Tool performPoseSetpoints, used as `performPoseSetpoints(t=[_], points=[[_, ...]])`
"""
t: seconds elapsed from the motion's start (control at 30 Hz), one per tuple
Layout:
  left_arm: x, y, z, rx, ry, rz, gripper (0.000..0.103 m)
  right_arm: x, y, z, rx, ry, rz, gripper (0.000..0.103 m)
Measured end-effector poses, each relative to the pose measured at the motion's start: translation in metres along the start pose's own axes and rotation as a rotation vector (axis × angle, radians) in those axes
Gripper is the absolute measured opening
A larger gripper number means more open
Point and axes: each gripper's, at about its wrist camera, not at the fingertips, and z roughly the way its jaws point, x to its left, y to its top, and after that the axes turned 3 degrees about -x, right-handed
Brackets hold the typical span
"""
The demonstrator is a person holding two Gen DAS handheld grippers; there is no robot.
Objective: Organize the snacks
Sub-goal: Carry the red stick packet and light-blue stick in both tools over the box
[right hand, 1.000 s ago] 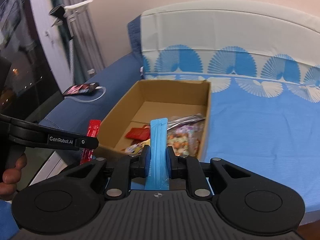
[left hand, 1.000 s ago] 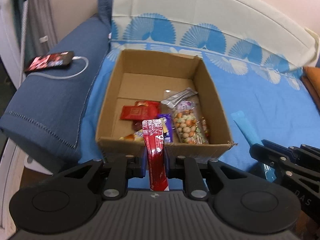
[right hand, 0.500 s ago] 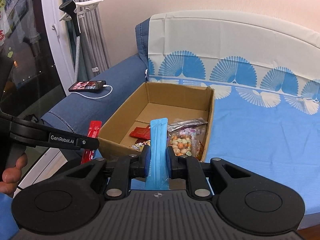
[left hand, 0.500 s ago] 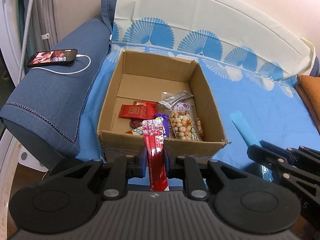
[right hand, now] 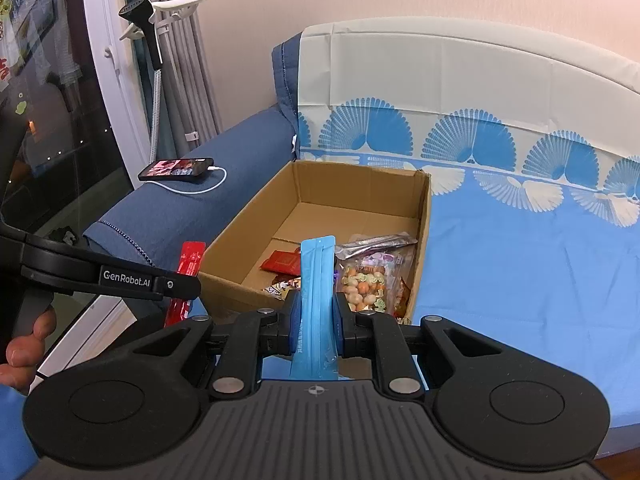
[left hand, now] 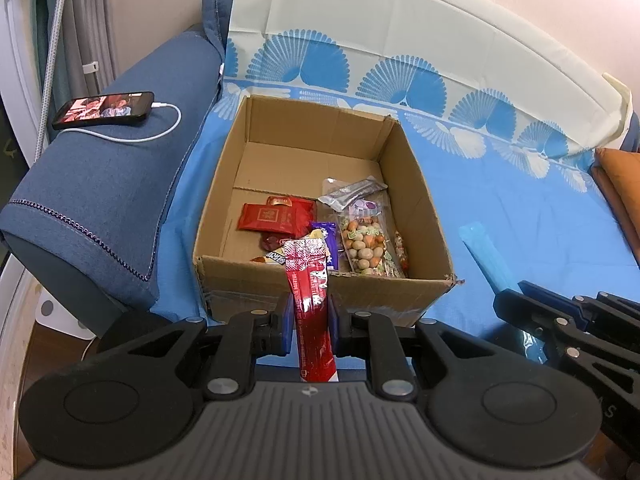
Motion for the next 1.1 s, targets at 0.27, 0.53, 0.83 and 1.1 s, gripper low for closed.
performPoseSetpoints(t=[0.27,0.53,0.83,1.1], points=[[0.003,0.003,0.005,-0.005,0.004,0.004,0.019,-0.001,0.001,0.005,0.013,-0.004,0.006,0.019],[0.012,0.021,0.012,-0.029,0.012,0.004,0.019,-0.007,0.01,0.021,0.021,-0.014,0.003,0.019],[0.013,0.056,0.032,-0.044,0.001,0.009,0.019,-0.013,0.024,0.05,0.032,-0.007,0.023,0.019],[0.01,0.086,0.065,-0.023,-0.018,0.008,0.019,-0.025,0.038,0.084,0.059,0.001,0.065,0.019]])
